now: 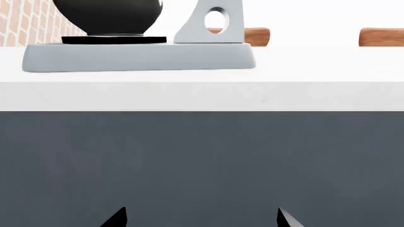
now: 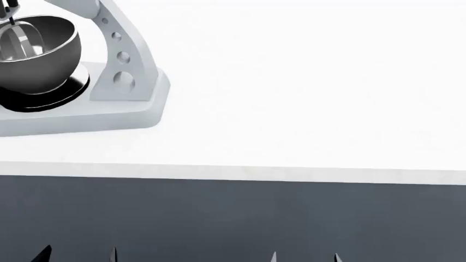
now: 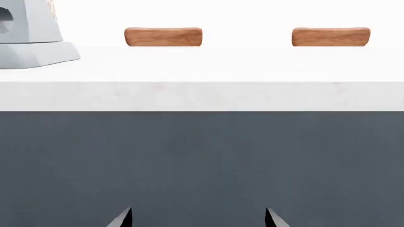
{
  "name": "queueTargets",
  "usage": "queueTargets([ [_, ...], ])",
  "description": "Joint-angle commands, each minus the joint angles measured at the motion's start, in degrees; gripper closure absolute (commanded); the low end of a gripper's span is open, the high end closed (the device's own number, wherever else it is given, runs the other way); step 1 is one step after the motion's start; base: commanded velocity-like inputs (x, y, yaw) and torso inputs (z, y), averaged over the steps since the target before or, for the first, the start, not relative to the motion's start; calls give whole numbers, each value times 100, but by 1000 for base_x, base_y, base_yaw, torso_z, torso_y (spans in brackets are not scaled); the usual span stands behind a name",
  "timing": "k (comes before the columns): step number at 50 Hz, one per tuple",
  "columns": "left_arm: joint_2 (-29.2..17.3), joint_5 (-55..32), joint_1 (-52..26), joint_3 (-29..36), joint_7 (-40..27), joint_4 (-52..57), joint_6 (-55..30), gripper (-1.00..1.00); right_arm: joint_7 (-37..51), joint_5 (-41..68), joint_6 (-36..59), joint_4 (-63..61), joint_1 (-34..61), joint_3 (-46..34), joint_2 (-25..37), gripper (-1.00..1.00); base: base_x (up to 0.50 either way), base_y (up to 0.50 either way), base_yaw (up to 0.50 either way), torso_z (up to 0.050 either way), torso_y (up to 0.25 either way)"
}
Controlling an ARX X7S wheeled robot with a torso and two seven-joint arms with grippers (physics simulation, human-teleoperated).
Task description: Open the stand mixer head.
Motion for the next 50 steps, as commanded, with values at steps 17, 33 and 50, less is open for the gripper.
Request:
queueTargets([
  [17,-325,-790,-68,368,-273,-137,199,-100,192,424,429,-50,84,-450,350,-100,0,0,0,0,0],
  [33,-471,-818,-41,527,-401,-119,469,-100,559,66,428,42,146,-716,531,-100,0,288,0,0,0],
  [50,-556,-770,-74,729,-486,-405,739,-100,578,326,441,45,158,-802,609,-100,0,474,0,0,0],
])
